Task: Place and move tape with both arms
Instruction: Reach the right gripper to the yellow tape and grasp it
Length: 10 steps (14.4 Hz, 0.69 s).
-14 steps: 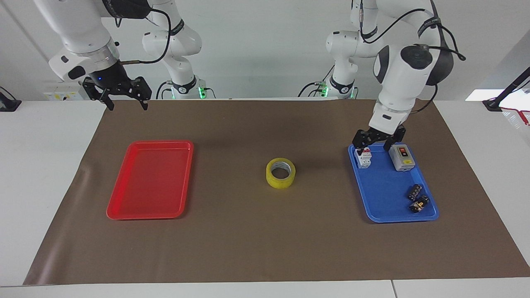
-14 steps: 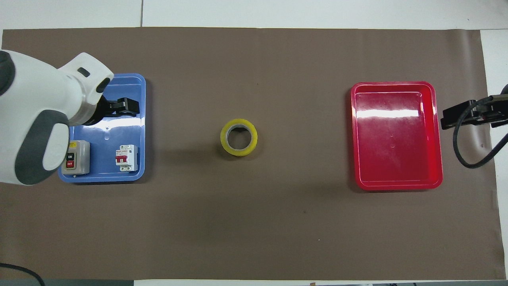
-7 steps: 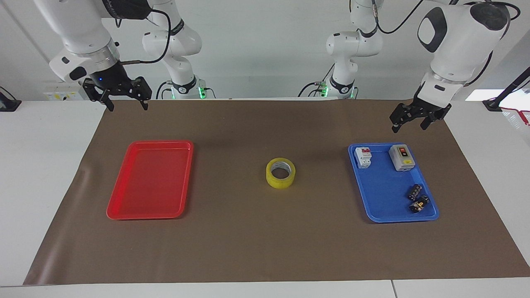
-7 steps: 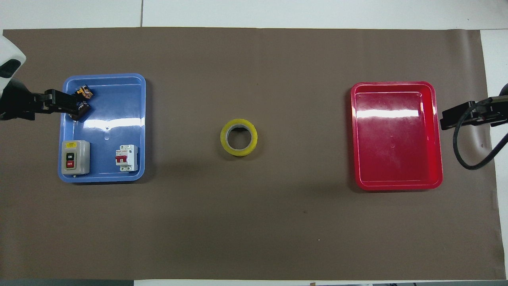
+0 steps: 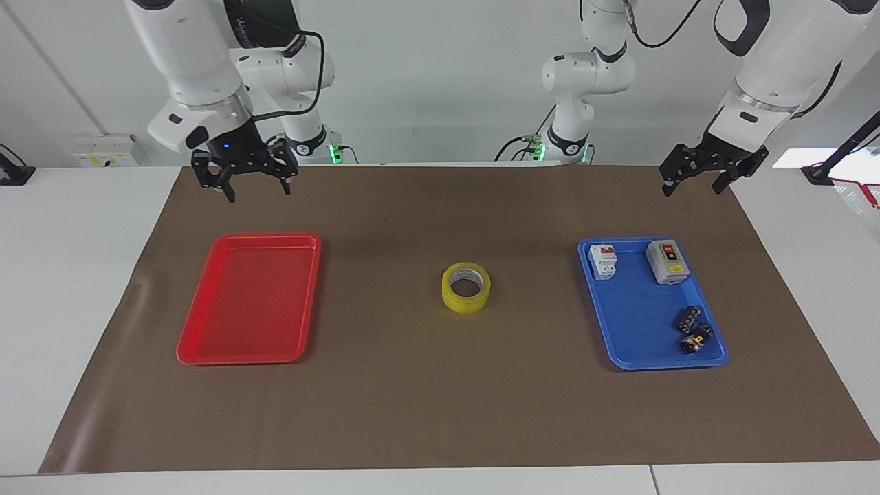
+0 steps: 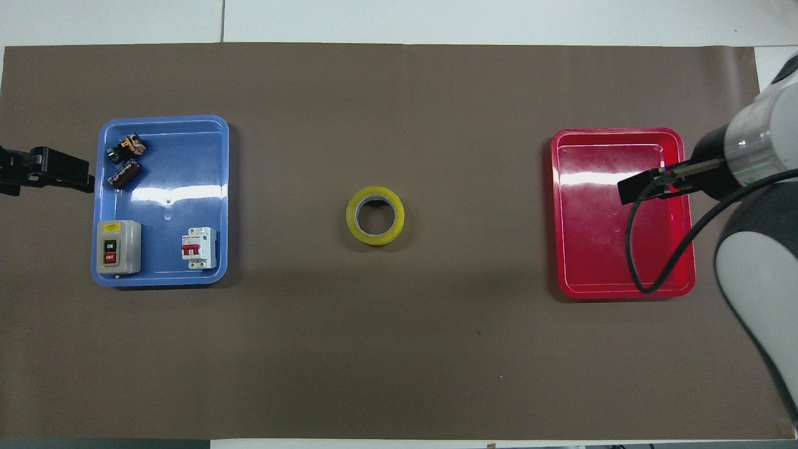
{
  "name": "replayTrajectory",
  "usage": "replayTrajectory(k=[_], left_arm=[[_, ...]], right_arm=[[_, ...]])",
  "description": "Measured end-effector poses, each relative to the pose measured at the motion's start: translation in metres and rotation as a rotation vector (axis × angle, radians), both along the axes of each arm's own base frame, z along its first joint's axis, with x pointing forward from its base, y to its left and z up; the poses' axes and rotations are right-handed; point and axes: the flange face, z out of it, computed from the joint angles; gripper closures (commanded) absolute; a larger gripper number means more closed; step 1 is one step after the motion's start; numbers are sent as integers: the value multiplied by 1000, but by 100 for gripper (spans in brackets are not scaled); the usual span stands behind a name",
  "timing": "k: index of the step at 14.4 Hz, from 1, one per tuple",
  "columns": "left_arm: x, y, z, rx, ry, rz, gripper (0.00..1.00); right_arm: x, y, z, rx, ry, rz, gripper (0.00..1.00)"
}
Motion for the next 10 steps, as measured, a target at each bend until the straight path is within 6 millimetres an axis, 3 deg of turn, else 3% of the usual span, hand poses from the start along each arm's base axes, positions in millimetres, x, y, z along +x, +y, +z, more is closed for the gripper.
replayTrajectory(k=[2, 5, 7, 10], left_arm=[[-1, 0, -1, 0, 7, -5, 0], [-1, 0, -2, 0, 12, -5, 0], [-2, 0, -3, 1, 20, -5, 0], [-3, 4, -3, 1, 30, 2, 0]], right_arm=[[7, 56, -24, 14, -30, 19, 0], [12, 156, -80, 36, -60, 17, 0], [10, 195, -116, 35, -51, 33, 0], [17, 229, -170, 40, -57, 27, 0]])
